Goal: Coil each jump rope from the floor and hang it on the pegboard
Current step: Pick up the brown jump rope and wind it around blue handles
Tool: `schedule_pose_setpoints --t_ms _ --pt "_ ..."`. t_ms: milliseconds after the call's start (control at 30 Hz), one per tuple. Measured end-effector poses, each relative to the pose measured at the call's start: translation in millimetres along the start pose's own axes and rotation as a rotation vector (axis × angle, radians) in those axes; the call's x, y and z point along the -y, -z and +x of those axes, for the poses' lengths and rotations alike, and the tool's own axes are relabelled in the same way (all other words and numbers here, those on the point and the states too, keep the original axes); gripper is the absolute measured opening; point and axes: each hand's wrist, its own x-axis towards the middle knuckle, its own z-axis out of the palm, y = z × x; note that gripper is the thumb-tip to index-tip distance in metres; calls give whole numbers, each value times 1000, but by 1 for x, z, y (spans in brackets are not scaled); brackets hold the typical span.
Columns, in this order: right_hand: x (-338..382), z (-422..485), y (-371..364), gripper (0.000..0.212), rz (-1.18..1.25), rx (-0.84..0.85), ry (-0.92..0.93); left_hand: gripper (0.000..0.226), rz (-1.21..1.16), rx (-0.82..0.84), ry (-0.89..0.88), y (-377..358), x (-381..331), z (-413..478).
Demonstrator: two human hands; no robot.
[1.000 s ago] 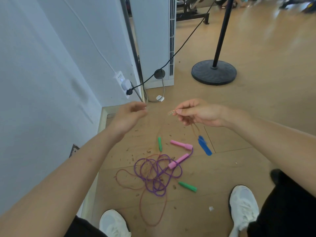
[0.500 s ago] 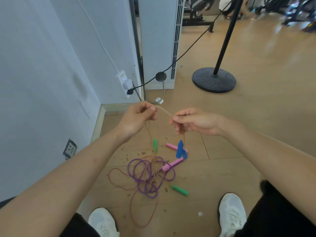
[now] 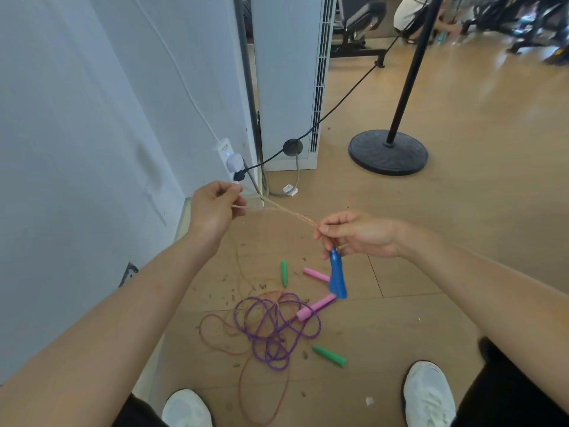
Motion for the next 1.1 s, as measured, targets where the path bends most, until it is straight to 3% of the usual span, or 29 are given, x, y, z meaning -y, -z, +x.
schedule_pose_setpoints --t_ms 200,300,433,667,767,1100 --pt "-3 1 2 17 62 35 -9 16 39 -181 70 17 7 16" --pt "-1 1 1 17 61 23 -2 15 129 -155 108 18 16 16" --pt "5 0 -3 17 52 24 0 30 208 39 113 11 18 5" --pt "17 -2 -16 20 52 73 27 24 297 629 -74 -12 5 -35" --pt "20 -2 -19 20 92 105 23 20 302 773 -110 -20 7 -43" --pt "20 -10 -24 33 -43 164 -118 21 123 475 -77 -9 -1 -28"
